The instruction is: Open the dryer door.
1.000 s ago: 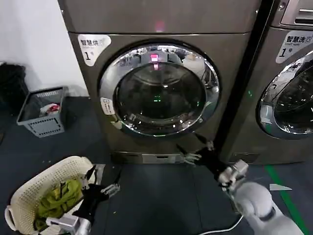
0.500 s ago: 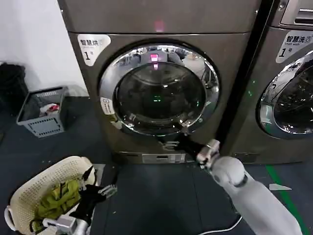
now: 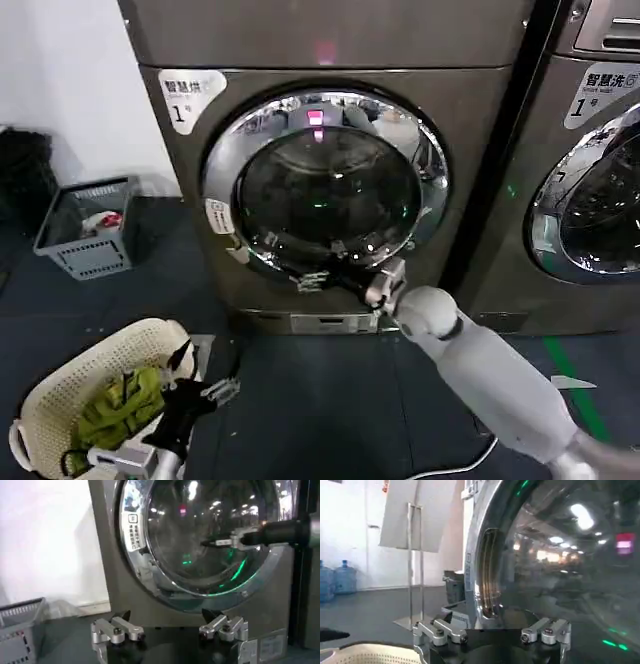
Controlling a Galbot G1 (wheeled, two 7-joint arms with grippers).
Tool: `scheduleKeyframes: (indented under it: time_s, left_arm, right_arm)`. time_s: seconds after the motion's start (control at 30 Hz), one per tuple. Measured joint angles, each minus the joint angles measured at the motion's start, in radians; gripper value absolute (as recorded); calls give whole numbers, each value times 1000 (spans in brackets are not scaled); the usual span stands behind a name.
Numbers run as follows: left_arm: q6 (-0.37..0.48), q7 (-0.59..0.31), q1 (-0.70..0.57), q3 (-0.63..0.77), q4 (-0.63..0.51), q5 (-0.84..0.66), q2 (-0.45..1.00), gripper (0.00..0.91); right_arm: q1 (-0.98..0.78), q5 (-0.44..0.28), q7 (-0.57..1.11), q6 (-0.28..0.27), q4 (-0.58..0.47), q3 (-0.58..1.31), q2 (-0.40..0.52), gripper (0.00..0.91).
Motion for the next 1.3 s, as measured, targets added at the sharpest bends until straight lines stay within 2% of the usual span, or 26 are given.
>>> scheduleKeyframes:
  time_s: [0.33, 1.3]
  left_arm:
    - [0, 0, -2, -3, -3, -3, 3, 907]
    - [5, 0, -11, -10, -16, -11, 5, 907]
  right_arm:
    - [74, 23, -12, 24, -64, -64, 42, 907]
    - [202, 19, -2, 22, -239, -133, 227, 907]
